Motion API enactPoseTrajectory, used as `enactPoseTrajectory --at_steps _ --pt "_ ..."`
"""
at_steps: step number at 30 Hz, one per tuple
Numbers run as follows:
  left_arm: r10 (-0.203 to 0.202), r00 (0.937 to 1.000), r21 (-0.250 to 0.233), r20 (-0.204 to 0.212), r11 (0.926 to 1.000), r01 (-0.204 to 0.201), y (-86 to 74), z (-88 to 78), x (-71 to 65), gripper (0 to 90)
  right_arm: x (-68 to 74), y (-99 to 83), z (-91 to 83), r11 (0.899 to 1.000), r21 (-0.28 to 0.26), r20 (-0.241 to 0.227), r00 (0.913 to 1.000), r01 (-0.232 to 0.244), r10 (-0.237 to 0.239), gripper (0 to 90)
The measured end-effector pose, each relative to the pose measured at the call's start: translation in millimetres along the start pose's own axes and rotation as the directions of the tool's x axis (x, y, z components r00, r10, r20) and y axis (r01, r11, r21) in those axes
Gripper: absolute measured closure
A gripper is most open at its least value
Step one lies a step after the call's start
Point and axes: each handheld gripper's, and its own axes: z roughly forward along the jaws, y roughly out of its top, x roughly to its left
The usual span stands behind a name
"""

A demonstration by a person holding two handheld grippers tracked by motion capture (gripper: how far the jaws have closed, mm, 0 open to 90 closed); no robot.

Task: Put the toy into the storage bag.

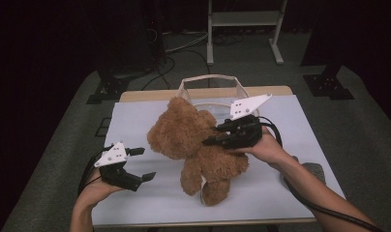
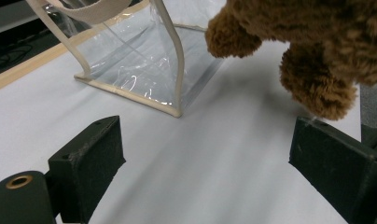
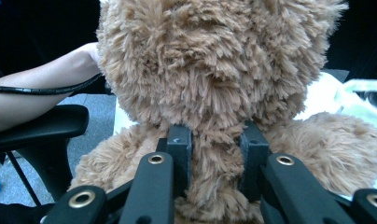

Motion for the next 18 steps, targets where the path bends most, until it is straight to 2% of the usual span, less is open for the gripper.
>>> enactPoseTrajectory --at_steps 11,15,18 --pt "-0.002 1.0000 -0.005 -0.008 1.0000 0.002 -0.8 -1.9 3.1 8.7 -13.7 61.0 -10.4 1.000 -0.014 0.026 0.9993 0.026 -0.026 71.3" --pt "-0.003 1.0000 -0.005 -0.006 1.0000 0.002 -0.8 -1.6 3.6 8.7 -23.6 90.1 -16.1 0.999 -0.025 0.045 0.9984 0.034 -0.032 71.2" --pt "-0.005 1.0000 -0.005 -0.003 1.0000 0.005 -0.9 -1.2 3.6 8.7 -34.4 112.3 -20.1 0.999 -0.032 0.077 0.9965 0.035 -0.032 71.2"
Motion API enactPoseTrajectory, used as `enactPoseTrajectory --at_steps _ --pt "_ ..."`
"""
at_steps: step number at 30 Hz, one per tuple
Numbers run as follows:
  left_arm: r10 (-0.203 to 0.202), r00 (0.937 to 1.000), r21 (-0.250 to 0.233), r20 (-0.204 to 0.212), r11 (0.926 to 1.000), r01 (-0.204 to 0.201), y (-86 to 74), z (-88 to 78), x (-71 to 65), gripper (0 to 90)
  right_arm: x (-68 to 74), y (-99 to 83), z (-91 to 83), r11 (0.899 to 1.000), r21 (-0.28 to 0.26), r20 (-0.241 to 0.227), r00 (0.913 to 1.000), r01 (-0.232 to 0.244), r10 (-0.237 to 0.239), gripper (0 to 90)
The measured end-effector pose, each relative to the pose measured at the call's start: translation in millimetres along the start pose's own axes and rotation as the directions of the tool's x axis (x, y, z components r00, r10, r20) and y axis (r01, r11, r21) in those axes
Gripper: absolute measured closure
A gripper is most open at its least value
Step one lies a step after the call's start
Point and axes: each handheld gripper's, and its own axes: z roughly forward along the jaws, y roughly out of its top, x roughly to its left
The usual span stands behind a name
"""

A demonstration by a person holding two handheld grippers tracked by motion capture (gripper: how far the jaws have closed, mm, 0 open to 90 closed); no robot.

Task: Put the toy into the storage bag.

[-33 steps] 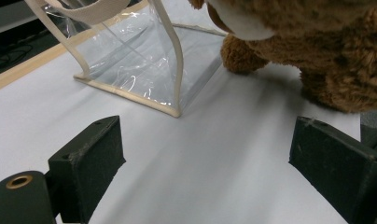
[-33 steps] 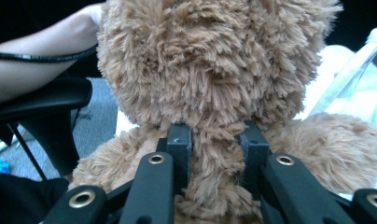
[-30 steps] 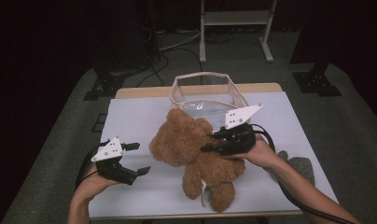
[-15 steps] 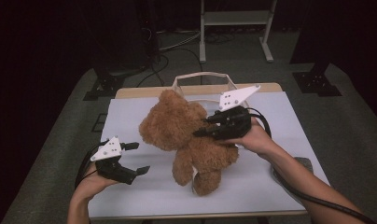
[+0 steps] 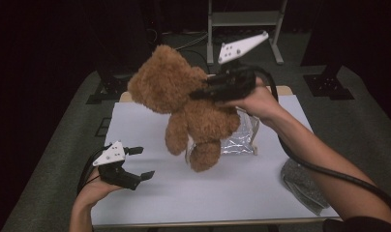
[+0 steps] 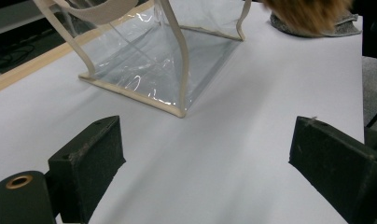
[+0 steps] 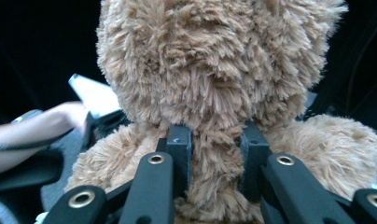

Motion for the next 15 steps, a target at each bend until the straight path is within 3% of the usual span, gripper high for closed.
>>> enactPoseTrajectory --at_steps 8,15 --pt "-0.003 1.0000 0.007 0.007 1.0000 0.003 -1.4 0.7 0.9 8.7 -31.1 43.8 -1.1 1.000 -0.021 0.051 0.9985 -0.018 0.019 71.1" --pt "-0.003 1.0000 0.009 0.007 1.0000 0.003 -2.3 2.0 1.0 8.7 -50.0 60.8 0.3 0.999 -0.023 0.091 0.9955 -0.025 0.027 71.1"
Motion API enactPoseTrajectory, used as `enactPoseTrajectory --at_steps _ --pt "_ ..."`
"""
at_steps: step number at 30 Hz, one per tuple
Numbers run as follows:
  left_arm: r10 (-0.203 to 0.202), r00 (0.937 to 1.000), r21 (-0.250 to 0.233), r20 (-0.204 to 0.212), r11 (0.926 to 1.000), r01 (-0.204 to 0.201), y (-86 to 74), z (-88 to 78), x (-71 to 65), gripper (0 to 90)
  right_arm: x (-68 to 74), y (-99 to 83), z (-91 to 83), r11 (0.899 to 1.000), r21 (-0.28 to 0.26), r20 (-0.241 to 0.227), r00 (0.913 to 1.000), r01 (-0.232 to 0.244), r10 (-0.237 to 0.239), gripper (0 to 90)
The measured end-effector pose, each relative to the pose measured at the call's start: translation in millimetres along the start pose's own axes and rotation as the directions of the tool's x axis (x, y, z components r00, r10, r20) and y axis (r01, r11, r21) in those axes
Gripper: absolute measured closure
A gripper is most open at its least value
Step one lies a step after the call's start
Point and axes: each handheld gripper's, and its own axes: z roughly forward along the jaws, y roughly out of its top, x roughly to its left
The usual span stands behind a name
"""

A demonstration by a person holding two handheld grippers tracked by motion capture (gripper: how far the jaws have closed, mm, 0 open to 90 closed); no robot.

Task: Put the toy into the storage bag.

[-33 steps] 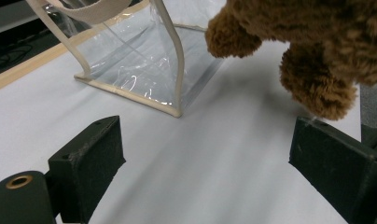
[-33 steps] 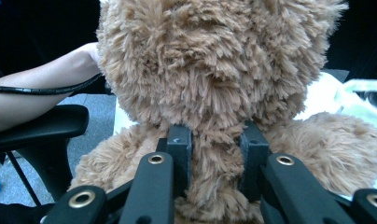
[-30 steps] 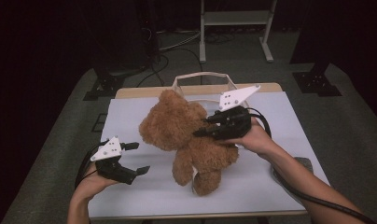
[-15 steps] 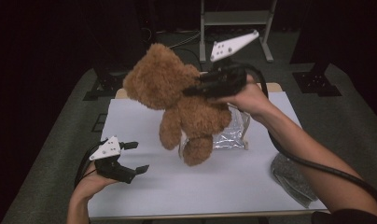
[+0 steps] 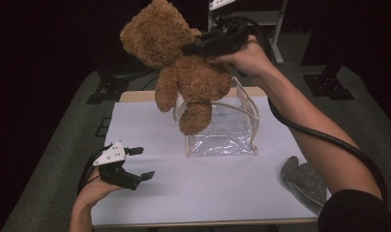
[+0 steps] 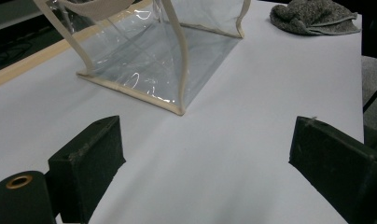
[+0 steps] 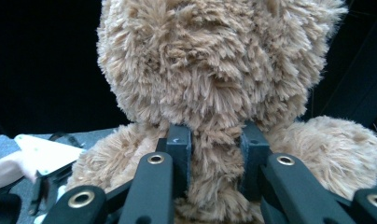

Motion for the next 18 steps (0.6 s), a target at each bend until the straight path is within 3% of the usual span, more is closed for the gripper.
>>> enactPoseTrajectory --at_steps 10,18 --pt "0.003 0.9999 0.009 0.009 0.9999 -0.004 0.0 3.2 -0.6 8.7 -35.7 4.9 17.0 0.999 0.009 0.064 0.9972 -0.039 0.038 71.0" --pt "0.002 0.9999 0.012 0.014 0.9999 -0.003 -0.9 3.0 -0.6 8.7 -53.8 10.8 22.1 0.998 0.001 0.119 0.9905 -0.069 0.069 71.0"
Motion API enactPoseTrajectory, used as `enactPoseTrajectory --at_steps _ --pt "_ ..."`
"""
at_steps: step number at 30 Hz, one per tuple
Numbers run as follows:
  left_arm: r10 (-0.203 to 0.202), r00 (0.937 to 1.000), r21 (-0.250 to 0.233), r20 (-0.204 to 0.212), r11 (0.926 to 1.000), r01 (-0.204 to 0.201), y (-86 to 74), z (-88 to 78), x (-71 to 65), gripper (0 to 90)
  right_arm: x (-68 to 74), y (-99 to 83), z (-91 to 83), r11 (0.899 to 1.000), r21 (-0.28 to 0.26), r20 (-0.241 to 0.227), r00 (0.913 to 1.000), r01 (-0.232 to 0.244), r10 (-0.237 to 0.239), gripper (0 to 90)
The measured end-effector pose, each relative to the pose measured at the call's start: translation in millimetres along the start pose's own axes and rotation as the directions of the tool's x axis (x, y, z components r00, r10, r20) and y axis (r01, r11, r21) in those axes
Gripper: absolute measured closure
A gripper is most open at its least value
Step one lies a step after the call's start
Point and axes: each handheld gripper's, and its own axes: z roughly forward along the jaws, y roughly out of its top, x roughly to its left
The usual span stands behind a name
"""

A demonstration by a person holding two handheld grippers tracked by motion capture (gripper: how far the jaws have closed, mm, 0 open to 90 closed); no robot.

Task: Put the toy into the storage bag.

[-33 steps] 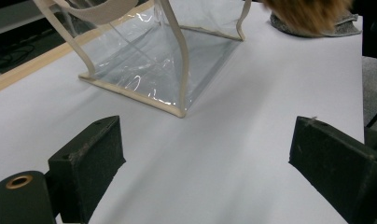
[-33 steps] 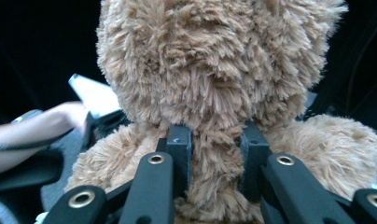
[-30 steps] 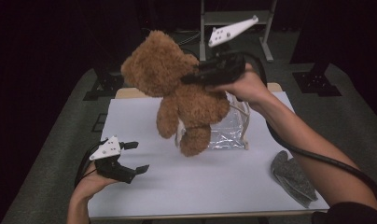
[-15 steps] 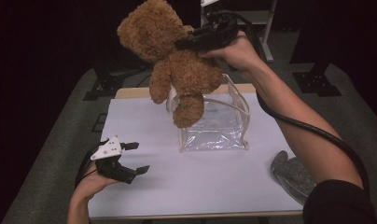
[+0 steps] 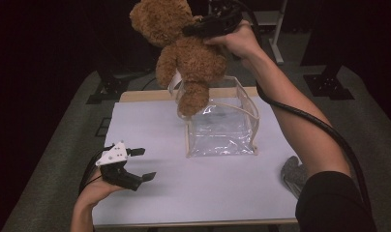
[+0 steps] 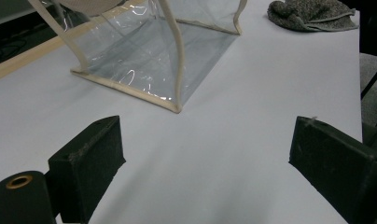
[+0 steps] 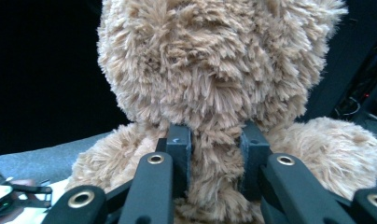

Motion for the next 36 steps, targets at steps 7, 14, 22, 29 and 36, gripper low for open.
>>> enactPoseTrajectory --at_steps 7,14,22,29,36 --pt "0.004 0.9999 0.010 0.010 0.9999 -0.004 -0.3 2.6 -1.1 8.7 -9.9 7.0 -6.1 1.000 -0.024 0.045 0.9990 -0.001 0.002 70.9" --pt "0.009 0.9997 0.016 0.021 0.9998 -0.010 0.6 6.5 -3.0 8.7 -17.4 -1.3 -5.3 1.000 -0.023 0.086 0.9962 -0.007 0.009 70.8" --pt "0.010 0.9997 0.020 0.023 0.9998 -0.010 0.5 8.1 -3.8 8.7 -17.3 -18.3 4.6 0.999 -0.025 0.078 0.9959 -0.044 0.046 70.8" --pt "0.010 0.9997 0.020 0.023 0.9998 -0.010 0.6 7.8 -3.8 8.7 -13.4 -26.4 5.6 0.996 -0.028 0.059 0.9949 -0.081 0.083 70.8" --pt "0.010 0.9996 0.020 0.025 0.9997 -0.010 1.0 8.5 -4.3 8.7 -10.7 -40.4 5.4 0.996 -0.001 0.054 0.9942 -0.094 0.094 70.6"
